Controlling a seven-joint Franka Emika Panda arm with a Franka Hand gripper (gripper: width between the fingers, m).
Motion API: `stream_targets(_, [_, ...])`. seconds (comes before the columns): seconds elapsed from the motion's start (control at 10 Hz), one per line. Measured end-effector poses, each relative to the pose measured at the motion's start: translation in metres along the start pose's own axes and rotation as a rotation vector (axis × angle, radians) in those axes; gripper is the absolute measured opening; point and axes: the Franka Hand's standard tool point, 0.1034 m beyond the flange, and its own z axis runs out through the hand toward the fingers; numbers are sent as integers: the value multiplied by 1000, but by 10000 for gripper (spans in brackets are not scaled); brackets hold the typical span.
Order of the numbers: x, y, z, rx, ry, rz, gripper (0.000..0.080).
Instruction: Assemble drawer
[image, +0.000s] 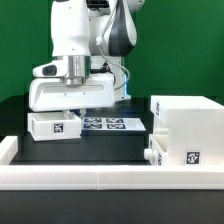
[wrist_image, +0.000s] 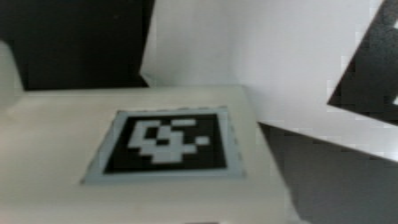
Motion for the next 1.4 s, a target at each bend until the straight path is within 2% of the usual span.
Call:
stream_targets(0.2, [3,0,-1,-2,4,-2,40])
stream_targets(0.3, [12,-2,-3,-6,13,-14,40])
stream_targets(0.4, [25,-8,-6,-9,24,-37,40])
stream_targets(0.5, [39,-12,-11,-1,22,-60,40])
stream_targets(0.7, [66,-10,-20,28,6,-87,41])
stream_targets(0.8, [81,-10,-23,30,18,-99,41])
stream_targets(0.9, [93,-14,-26,33,26,-116,41])
stream_targets(1.0, [103,-20,-27,48,16,-135,41])
stream_targets(1.1, [108,-21,-29,44,24,-152,41])
stream_targets(1.4, [106,-21,-27,46,20,-225,41])
